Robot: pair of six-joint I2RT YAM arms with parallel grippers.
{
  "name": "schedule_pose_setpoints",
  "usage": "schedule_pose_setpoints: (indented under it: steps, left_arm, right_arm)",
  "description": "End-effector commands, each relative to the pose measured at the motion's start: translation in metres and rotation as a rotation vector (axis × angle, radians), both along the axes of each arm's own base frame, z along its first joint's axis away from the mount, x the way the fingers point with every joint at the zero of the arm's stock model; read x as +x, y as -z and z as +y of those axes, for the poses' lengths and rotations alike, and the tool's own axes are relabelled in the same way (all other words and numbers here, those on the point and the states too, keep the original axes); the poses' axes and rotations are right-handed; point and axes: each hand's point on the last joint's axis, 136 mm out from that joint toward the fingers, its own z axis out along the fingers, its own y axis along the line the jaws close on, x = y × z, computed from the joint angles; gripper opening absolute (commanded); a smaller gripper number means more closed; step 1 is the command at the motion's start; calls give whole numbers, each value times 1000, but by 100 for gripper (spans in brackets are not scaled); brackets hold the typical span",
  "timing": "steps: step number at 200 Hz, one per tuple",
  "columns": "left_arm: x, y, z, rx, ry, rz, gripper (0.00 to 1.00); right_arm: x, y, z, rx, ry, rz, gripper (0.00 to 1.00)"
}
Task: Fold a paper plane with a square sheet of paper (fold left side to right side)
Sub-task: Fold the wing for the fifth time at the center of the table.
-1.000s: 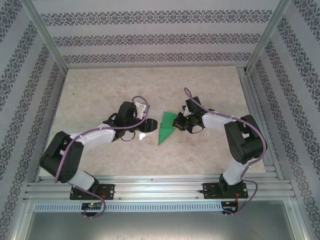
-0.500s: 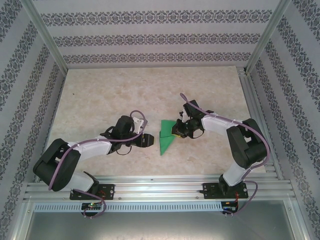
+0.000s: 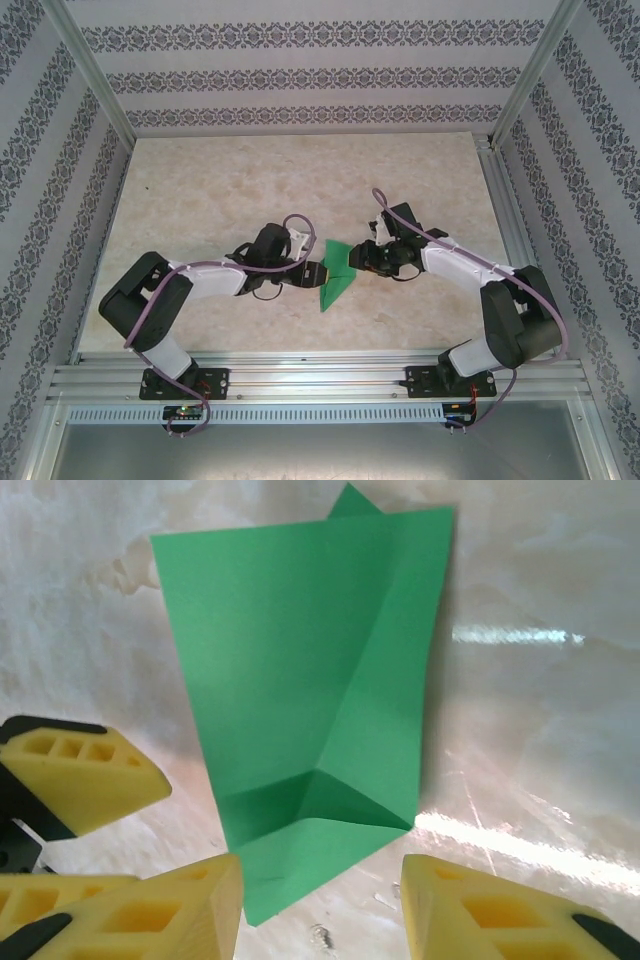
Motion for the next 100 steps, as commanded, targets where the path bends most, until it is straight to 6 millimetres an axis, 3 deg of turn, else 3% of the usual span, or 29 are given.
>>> schedule_pose_setpoints:
  steps: [1, 58, 100]
  left_arm:
    - [4, 9, -7, 39, 43, -13, 51]
    - [9, 18, -9, 74, 60, -16, 66]
    - [6, 11, -15, 20, 79, -12, 67]
  right_arm:
    - [-2, 3, -8, -36, -18, -32, 46]
    - [-12, 14, -17, -65, -17, -6, 48]
    - [-13, 15, -22, -87, -15, -2, 49]
